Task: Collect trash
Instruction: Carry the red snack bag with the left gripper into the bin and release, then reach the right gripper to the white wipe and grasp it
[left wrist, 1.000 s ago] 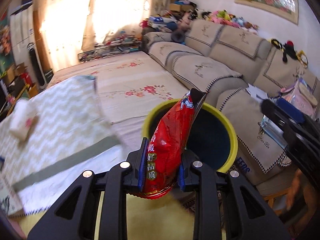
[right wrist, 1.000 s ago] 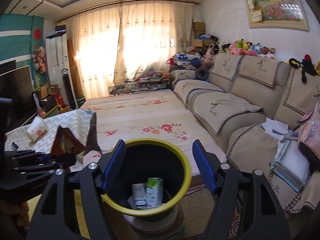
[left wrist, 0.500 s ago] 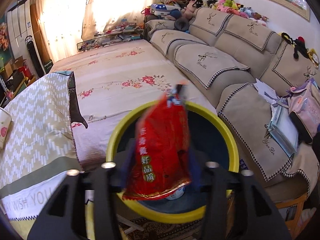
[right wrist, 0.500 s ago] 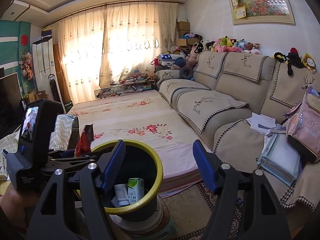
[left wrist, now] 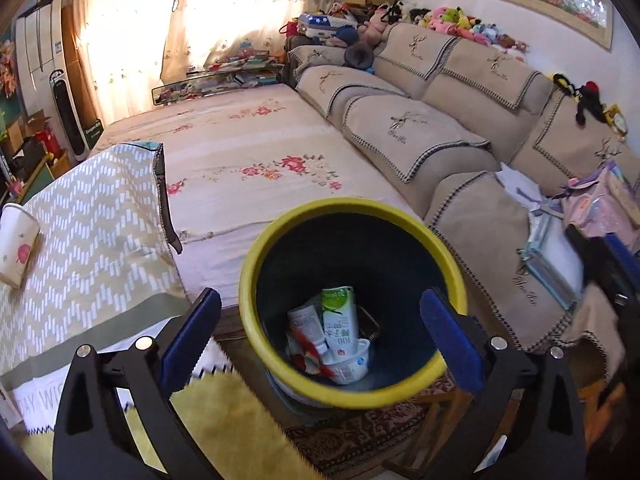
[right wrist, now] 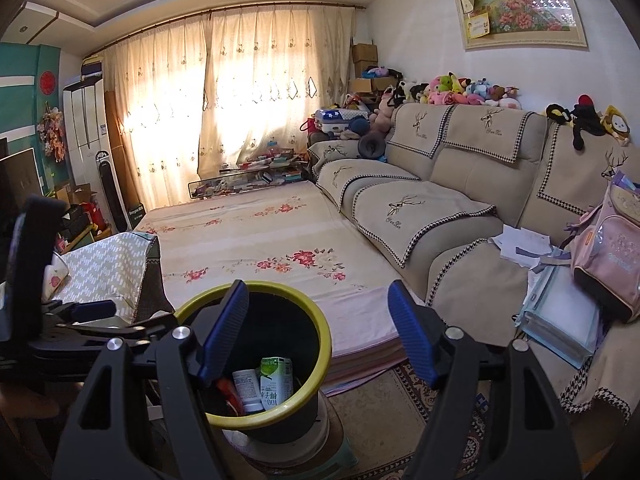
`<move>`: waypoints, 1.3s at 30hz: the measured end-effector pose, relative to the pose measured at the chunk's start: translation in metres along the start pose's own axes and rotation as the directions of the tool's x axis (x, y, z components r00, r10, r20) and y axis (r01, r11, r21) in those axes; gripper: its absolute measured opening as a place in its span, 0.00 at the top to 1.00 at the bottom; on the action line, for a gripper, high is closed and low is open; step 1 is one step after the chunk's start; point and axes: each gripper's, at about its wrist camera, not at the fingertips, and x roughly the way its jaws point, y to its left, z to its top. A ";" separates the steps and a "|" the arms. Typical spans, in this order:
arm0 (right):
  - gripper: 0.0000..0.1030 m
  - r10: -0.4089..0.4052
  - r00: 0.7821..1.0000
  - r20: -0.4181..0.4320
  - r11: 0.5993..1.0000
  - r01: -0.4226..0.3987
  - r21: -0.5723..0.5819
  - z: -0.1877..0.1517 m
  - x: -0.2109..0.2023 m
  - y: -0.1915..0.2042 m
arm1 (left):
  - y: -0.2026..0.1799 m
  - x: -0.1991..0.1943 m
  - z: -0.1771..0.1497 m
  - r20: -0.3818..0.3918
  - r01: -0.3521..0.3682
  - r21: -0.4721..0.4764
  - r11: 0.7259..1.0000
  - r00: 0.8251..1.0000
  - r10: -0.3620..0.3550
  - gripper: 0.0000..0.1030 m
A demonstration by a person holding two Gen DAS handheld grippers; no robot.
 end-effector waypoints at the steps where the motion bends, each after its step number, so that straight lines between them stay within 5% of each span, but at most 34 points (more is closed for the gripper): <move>1: 0.33 0.004 1.000 -0.001 1.000 -0.004 -0.001 0.000 -0.001 0.001 | 0.002 -0.011 -0.003 0.014 0.006 0.009 1.000 1.000 -0.006 0.05; 6: 0.33 0.034 0.999 -0.007 0.999 -0.034 -0.017 0.001 -0.002 0.017 | 0.016 -0.066 -0.020 0.079 -0.005 0.025 1.000 0.997 0.003 0.05; 13: 0.33 0.104 0.994 -0.046 0.993 -0.107 -0.058 -0.003 0.003 0.058 | 0.089 -0.169 -0.071 0.158 -0.090 -0.067 0.994 0.982 0.100 0.05; 19: 0.33 0.273 0.957 -0.104 0.950 -0.285 -0.130 -0.018 -0.007 0.136 | 0.155 -0.238 -0.131 0.170 -0.198 -0.188 0.962 0.958 0.231 0.05; 24: 0.33 0.449 0.875 -0.184 0.853 -0.480 -0.204 -0.037 -0.025 0.224 | 0.208 -0.293 -0.188 0.159 -0.275 -0.304 0.912 0.929 0.333 0.05; 33: 0.33 0.660 0.658 -0.363 0.607 -0.752 -0.257 -0.079 -0.074 0.348 | 0.278 -0.355 -0.270 0.113 -0.384 -0.443 0.810 0.873 0.475 0.05; 39: 0.33 0.692 0.582 -0.428 0.496 -0.813 -0.305 -0.098 -0.103 0.390 | 0.302 -0.373 -0.301 0.099 -0.412 -0.493 0.767 0.849 0.519 0.05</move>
